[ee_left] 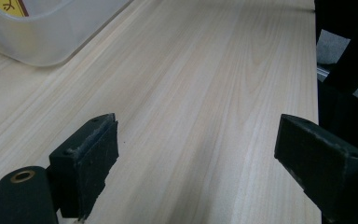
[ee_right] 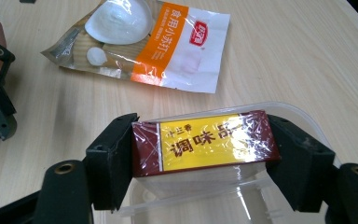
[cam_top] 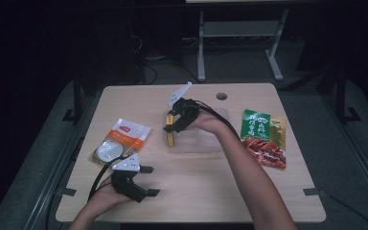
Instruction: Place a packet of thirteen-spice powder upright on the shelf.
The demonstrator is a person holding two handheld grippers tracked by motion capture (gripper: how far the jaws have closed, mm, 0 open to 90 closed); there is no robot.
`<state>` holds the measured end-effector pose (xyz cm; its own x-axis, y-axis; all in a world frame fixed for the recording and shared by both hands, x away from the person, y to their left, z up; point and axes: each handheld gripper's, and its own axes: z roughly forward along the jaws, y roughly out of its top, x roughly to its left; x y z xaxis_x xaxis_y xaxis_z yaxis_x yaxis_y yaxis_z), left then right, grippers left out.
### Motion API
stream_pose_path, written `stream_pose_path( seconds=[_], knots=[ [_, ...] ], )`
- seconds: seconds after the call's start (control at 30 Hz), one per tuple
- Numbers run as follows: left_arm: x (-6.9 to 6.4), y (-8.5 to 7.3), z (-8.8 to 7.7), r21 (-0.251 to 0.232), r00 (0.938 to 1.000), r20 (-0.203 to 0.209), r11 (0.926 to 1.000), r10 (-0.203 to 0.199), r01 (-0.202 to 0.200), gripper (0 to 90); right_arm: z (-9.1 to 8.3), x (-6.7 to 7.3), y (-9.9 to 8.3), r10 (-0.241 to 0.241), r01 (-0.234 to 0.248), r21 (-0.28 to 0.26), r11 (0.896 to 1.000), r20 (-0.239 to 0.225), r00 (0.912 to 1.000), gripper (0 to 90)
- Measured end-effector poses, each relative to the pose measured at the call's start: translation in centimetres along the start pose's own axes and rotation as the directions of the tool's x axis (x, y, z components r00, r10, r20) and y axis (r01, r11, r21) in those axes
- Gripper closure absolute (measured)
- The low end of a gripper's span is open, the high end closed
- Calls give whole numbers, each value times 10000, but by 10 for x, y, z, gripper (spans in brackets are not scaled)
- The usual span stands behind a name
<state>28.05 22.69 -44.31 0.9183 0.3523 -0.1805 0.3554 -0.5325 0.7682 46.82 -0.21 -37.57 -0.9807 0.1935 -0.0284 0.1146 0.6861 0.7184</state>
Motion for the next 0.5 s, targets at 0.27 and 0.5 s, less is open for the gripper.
stream_pose_path(
  seconds=[0.27, 0.5],
  knots=[
    [1, -2, 1, 132, 9999, 97, 9999, 28, -29, 130, -17, 0, 1, 438, -433, -364, 9984, 131, 9990, 167],
    [3, -2, 0, 138, 10000, 26, 9999, 36, -36, 130, -39, 7, -9, 749, -731, -584, 9956, 287, 9968, 150]
  ],
)
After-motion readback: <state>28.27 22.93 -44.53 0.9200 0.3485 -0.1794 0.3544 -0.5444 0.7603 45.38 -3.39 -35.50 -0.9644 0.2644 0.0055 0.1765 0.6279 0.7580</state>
